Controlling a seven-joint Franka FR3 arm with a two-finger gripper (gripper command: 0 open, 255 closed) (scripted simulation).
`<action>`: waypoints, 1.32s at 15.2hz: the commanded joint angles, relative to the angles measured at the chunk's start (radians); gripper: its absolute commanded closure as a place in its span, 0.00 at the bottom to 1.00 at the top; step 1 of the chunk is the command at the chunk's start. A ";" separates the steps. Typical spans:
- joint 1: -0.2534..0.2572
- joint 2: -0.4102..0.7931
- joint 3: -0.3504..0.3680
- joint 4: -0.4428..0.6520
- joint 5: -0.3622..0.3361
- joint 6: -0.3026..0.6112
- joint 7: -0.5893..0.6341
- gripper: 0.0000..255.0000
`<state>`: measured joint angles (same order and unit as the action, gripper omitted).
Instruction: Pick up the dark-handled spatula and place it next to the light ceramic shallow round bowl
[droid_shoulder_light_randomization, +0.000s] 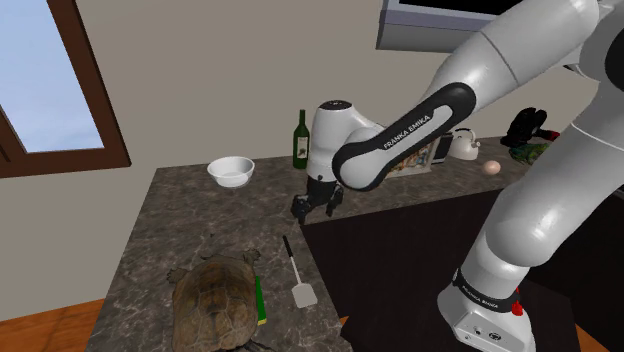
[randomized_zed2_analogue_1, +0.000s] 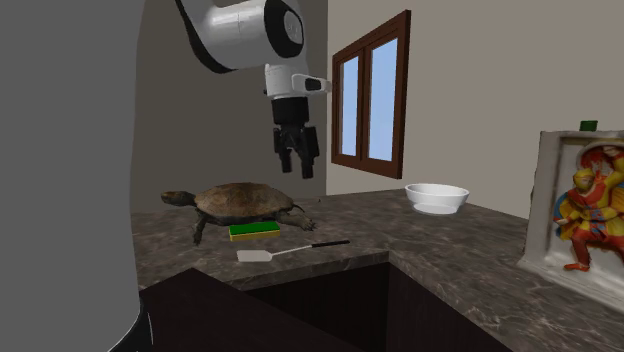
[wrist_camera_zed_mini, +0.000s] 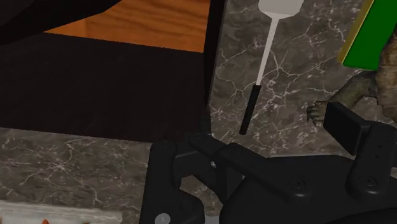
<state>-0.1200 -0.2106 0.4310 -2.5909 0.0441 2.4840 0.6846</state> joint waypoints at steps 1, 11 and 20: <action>-0.023 0.089 0.029 0.014 -0.054 0.062 0.089 0.00; 0.052 0.556 -0.072 0.195 -0.481 0.245 0.607 0.00; 0.115 0.665 -0.158 0.230 -0.572 0.317 0.676 0.00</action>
<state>-0.0094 0.4476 0.2784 -2.3643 -0.5227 2.7973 1.3566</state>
